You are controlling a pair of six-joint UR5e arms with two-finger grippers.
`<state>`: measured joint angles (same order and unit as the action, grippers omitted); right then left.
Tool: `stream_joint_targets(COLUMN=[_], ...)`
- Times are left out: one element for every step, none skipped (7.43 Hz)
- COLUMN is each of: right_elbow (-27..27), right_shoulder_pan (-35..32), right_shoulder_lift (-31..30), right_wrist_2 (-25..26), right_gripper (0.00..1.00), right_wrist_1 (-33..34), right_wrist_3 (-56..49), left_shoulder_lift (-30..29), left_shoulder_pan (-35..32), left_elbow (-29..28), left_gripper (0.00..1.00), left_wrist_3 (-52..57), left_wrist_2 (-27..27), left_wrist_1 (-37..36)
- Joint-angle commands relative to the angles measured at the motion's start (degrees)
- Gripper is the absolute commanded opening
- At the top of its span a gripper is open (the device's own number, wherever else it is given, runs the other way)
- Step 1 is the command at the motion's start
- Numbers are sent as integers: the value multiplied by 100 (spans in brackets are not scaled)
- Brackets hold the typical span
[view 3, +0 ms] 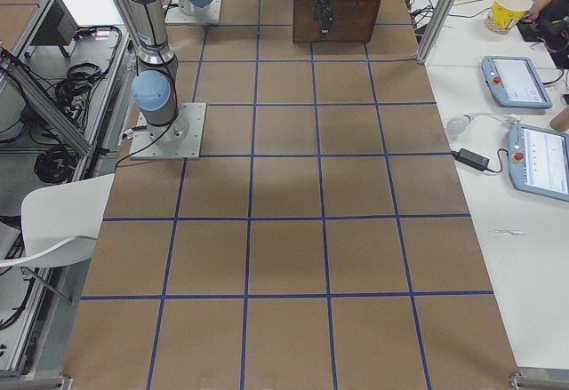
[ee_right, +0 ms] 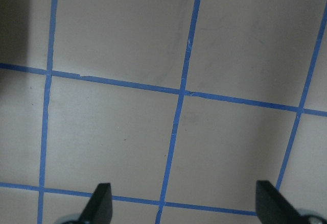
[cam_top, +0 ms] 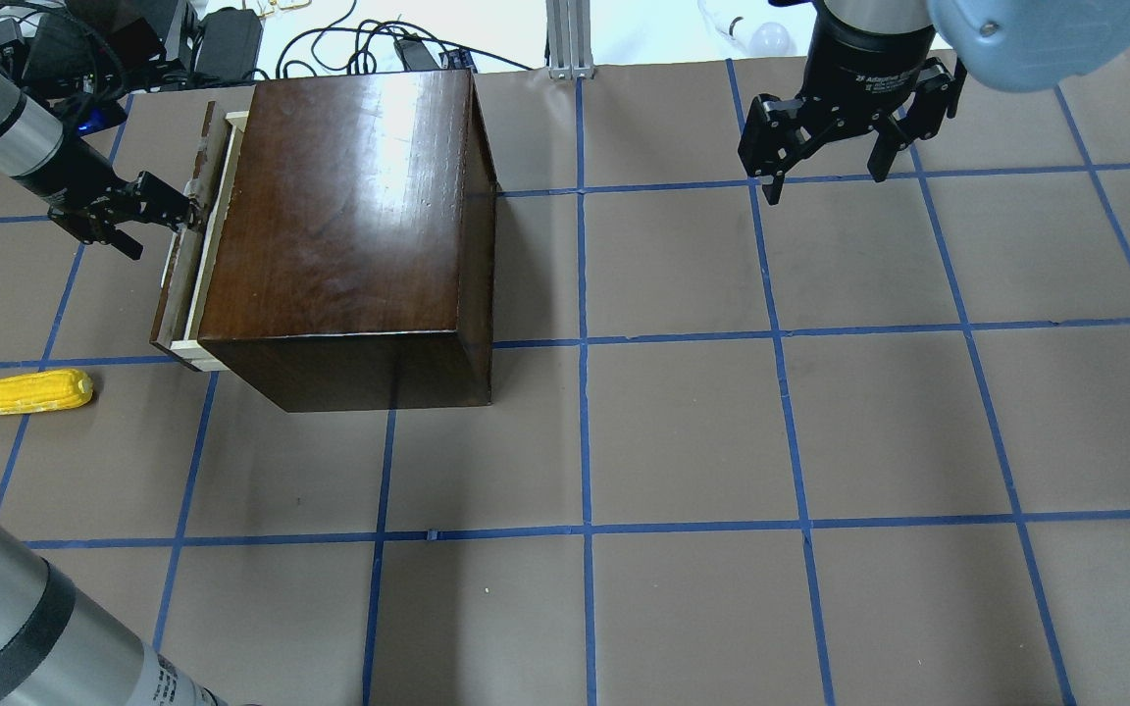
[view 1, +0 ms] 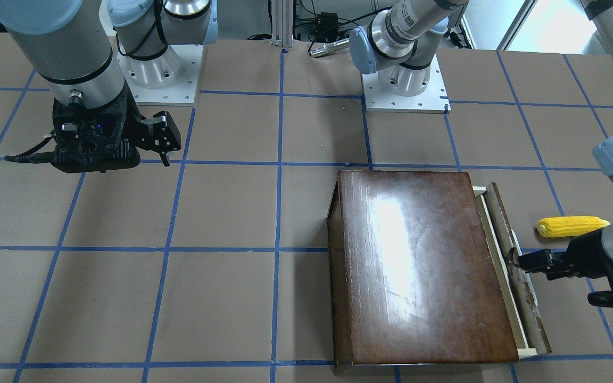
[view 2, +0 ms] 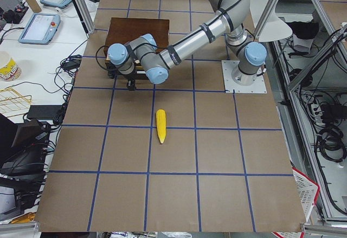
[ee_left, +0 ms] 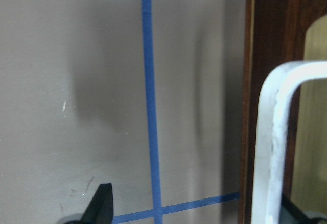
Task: Open drawer and put corn inside
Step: 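Pull the drawer outward from the cabinet with the left gripper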
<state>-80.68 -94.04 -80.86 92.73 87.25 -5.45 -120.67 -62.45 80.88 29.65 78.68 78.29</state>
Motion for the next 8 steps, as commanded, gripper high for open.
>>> stream_joint_targets(right_elbow=[0, 0, 0, 0, 0, 0, 0, 0], right_shoulder_pan=[0, 0, 0, 0, 0, 0, 0, 0], right_shoulder_lift=[0, 0, 0, 0, 0, 0, 0, 0], right_wrist_2=[0, 0, 0, 0, 0, 0, 0, 0], right_gripper=[100, 100, 100, 100, 100, 100, 100, 100], right_wrist_1=[2, 2, -6, 2, 2, 2, 2, 2], right_wrist_3=[-9, 0, -9, -9, -9, 0, 0, -9], left_shoulder_lift=[-1, -18, -9, -9, -9, -9, -9, -18], left_shoulder_pan=[83, 153, 163, 163, 172, 172, 172, 302], left_elbow=[-28, -37, -46, -63, -107, -108, -108, -108], left_gripper=[100, 100, 100, 100, 100, 100, 100, 100], left_wrist_3=[84, 93, 102, 102, 102, 111, 128, 137], left_wrist_2=[16, 7, 16, 16, 42, 42, 42, 42], left_wrist_1=[-15, -15, -15, -15, -15, -15, -15, -15])
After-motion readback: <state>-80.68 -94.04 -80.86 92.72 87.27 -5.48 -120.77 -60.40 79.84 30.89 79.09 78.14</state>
